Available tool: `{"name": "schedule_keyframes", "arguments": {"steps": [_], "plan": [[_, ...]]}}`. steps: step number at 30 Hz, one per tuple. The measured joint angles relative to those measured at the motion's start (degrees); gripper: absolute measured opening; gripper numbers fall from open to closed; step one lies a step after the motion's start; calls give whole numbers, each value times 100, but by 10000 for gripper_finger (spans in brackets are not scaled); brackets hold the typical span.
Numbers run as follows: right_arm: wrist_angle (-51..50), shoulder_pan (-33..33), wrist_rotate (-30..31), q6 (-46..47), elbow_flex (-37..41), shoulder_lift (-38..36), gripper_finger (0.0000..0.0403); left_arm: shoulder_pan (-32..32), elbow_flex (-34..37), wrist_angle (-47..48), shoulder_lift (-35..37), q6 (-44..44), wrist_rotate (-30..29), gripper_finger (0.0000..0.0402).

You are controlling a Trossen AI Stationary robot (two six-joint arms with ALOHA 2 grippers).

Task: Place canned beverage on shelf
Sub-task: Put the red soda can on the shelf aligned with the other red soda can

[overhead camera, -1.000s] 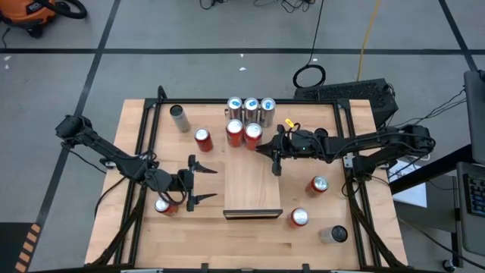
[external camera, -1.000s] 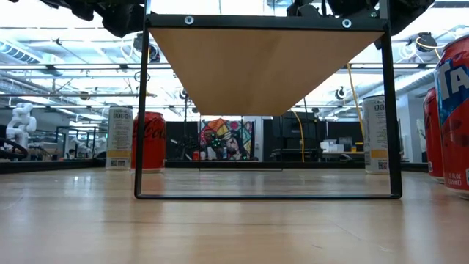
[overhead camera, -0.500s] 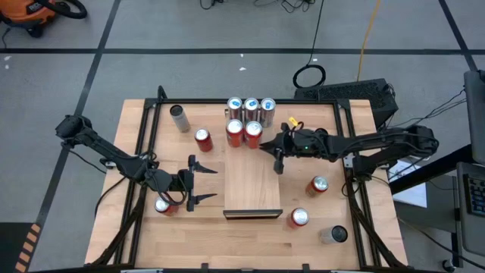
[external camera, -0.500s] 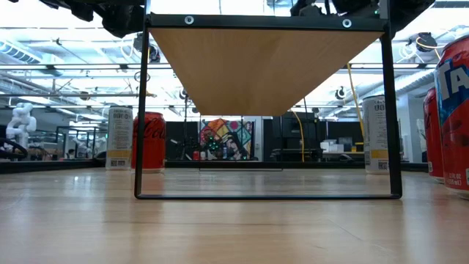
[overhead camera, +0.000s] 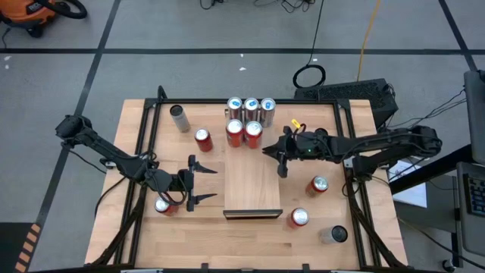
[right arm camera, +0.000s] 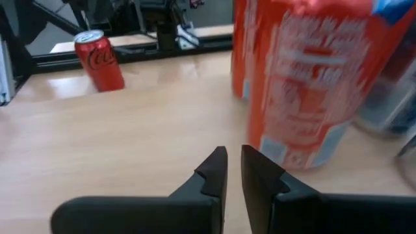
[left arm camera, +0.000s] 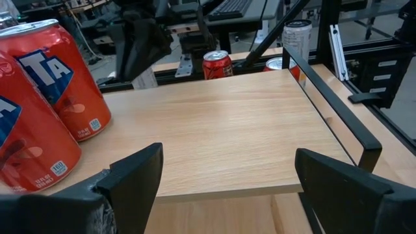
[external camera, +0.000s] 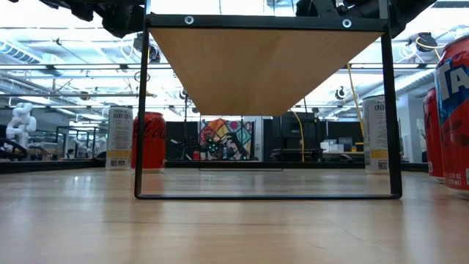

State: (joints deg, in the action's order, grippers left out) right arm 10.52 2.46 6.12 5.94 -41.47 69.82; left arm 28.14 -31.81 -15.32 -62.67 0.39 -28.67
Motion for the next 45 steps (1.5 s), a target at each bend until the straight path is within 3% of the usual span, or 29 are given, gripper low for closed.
{"name": "schedule_keyframes", "arguments": {"steps": [7,16,23,28,35,45], "plan": [[-429,-375,-14,361,-2,-168,22,0,0,-4,-1,-7,0,347],[-732,-1089,-8,586,-22,-944,22,0,0,-11,0,-135,0,347],[-3095,-2045,887,1230,-1010,-974,22,0,0,-7,0,-162,-7,347],[-4548,-2645,1028,1876,-1896,-760,32,0,0,-60,0,-253,-177,347],[-6242,-3250,940,3042,-2566,-675,87,0,0,-47,0,-313,-318,347],[-6517,-4030,430,3693,-2566,-117,226,0,0,-317,0,-592,-483,347]]}}
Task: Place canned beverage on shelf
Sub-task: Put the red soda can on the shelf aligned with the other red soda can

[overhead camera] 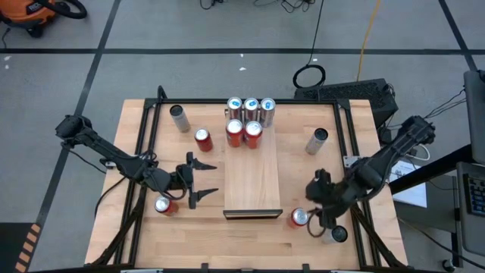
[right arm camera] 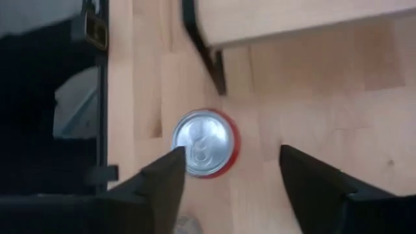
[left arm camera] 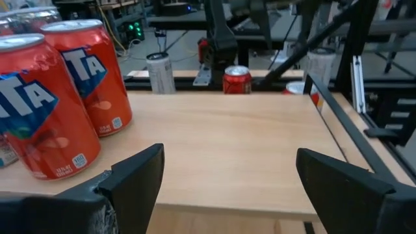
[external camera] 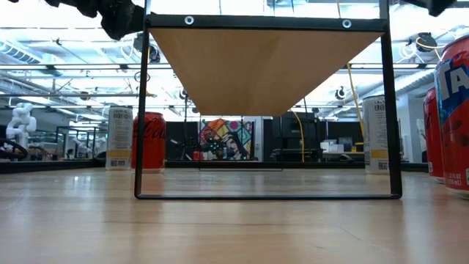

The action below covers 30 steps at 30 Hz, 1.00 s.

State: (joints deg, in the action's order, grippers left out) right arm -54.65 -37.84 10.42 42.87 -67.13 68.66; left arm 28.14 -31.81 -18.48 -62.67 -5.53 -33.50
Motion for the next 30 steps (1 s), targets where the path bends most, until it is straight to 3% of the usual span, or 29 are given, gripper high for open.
{"name": "schedule_keyframes", "arguments": {"steps": [7,13,30], "plan": [[41,-134,-2,146,0,650,333,0,0,-91,0,-20,-45,347],[239,-131,-12,281,2,1010,393,0,0,-116,0,-25,-91,347],[604,-112,-303,380,2,1681,399,0,0,-94,0,-23,-91,347]]}}
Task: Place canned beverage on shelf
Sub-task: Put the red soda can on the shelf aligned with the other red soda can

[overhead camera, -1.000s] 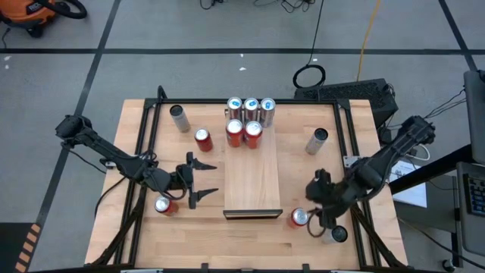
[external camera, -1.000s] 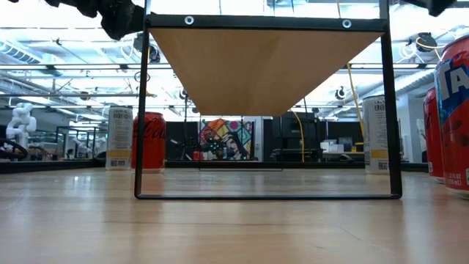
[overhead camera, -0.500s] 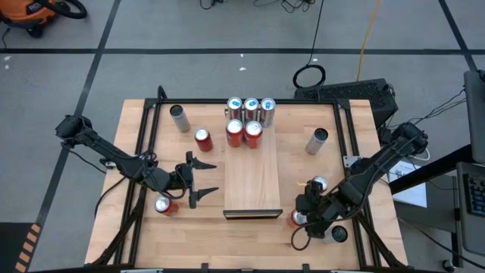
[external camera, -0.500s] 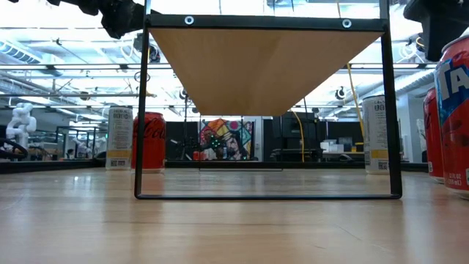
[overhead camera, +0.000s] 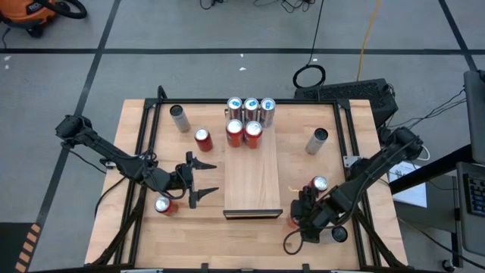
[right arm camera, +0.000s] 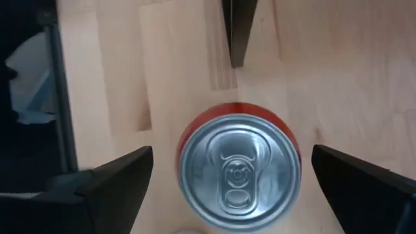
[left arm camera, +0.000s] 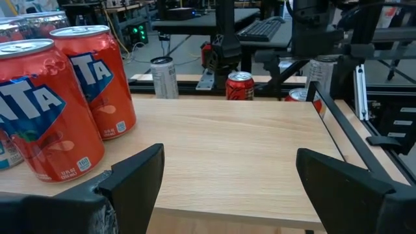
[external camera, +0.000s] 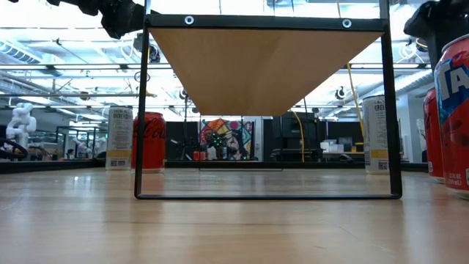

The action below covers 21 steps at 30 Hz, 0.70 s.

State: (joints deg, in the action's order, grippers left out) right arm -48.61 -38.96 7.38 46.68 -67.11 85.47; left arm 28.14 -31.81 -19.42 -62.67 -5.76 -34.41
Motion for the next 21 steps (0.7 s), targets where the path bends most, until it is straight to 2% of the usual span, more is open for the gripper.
{"name": "schedule_keyframes", "arguments": {"steps": [21], "plan": [[35,105,-151,-129,4,406,389,0,0,-5,0,-1,2,347]]}}
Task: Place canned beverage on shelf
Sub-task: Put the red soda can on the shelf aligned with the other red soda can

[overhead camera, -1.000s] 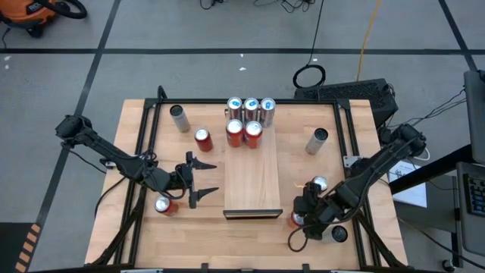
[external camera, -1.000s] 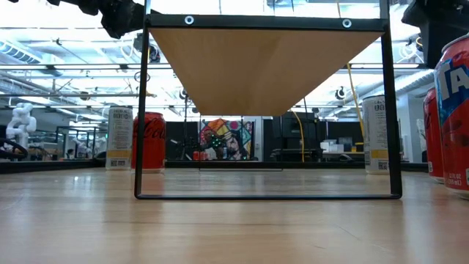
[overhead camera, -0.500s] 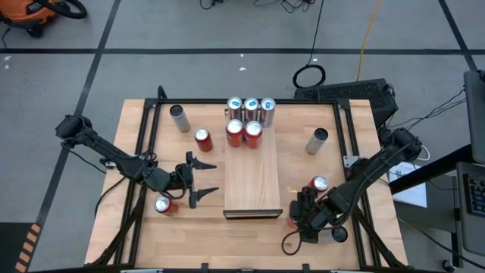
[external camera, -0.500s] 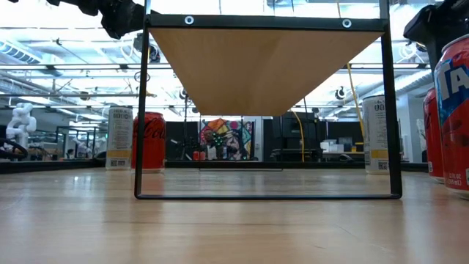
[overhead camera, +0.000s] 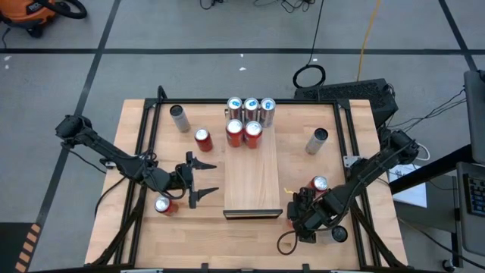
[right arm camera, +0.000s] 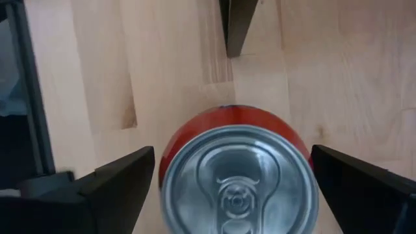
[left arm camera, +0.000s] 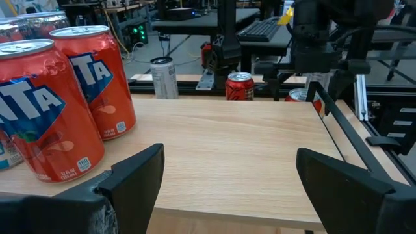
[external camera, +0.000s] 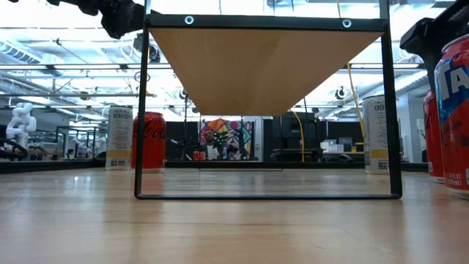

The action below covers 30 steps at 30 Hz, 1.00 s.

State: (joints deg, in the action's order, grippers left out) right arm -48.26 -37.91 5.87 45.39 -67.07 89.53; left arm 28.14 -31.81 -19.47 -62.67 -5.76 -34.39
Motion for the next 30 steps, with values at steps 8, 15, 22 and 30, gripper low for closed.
{"name": "schedule_keyframes", "arguments": {"steps": [8,15,22,30], "plan": [[-29,6,-44,-100,0,133,345,0,0,-1,0,-1,0,347],[-66,8,-22,-128,0,91,285,0,0,-8,0,-2,2,347],[-465,8,-25,-132,-161,100,264,0,0,-16,0,-145,2,347],[-1461,8,-20,-412,-1072,97,271,0,0,-46,0,-197,2,347]]}}
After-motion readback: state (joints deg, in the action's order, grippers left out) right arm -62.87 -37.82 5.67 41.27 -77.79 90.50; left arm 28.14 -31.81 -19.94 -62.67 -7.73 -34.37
